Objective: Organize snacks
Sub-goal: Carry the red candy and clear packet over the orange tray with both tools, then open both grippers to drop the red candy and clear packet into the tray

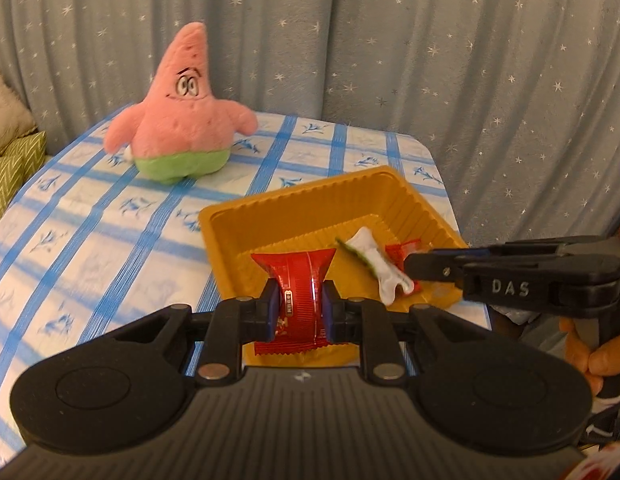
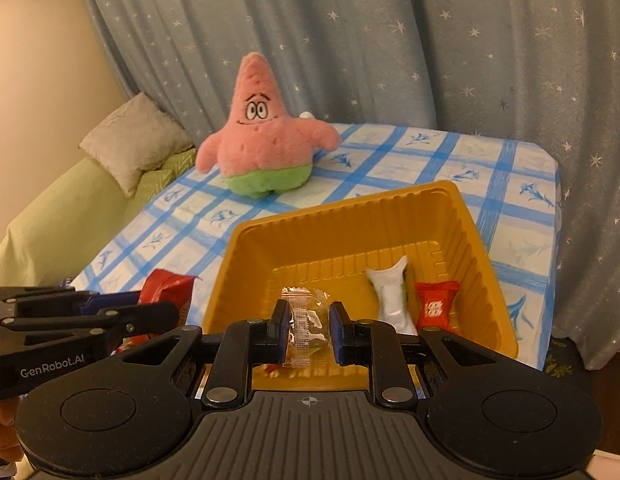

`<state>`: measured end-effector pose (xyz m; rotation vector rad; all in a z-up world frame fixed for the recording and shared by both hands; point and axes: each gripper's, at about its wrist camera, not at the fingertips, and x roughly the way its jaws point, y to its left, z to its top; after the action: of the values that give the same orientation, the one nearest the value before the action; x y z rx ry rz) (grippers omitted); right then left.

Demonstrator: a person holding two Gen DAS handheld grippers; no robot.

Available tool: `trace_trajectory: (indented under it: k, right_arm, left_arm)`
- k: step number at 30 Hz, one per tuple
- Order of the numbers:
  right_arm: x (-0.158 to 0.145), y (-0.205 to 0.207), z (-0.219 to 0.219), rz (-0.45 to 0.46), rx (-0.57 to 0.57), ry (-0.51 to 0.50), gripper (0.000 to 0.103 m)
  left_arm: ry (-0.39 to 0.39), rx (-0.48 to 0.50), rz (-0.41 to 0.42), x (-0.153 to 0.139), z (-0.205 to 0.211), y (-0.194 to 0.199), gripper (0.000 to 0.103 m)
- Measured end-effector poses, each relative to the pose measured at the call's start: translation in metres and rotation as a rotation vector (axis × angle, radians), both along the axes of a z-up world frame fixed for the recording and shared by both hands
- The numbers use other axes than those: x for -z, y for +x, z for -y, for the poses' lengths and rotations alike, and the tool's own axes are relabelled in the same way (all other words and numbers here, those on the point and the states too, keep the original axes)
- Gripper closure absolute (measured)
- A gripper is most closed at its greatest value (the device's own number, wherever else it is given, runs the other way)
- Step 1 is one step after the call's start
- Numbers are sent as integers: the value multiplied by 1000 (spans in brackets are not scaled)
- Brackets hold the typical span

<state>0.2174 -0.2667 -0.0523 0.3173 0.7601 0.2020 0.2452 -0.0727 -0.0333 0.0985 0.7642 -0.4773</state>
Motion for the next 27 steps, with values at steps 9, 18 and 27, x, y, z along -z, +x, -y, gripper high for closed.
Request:
trace_trajectory:
  k: [9,18,27]
  right_arm:
    - [12,29,11,-23,-7,-20,82]
    - [33,54,16,-62,6,-10,82]
    - [48,71,16,-86,17,2,82]
  left_arm:
    - [60,28,-20,15,28,36,84]
    - [132,58,-30,36,44,66,84]
    - [169,64,-57,54,48,93,84]
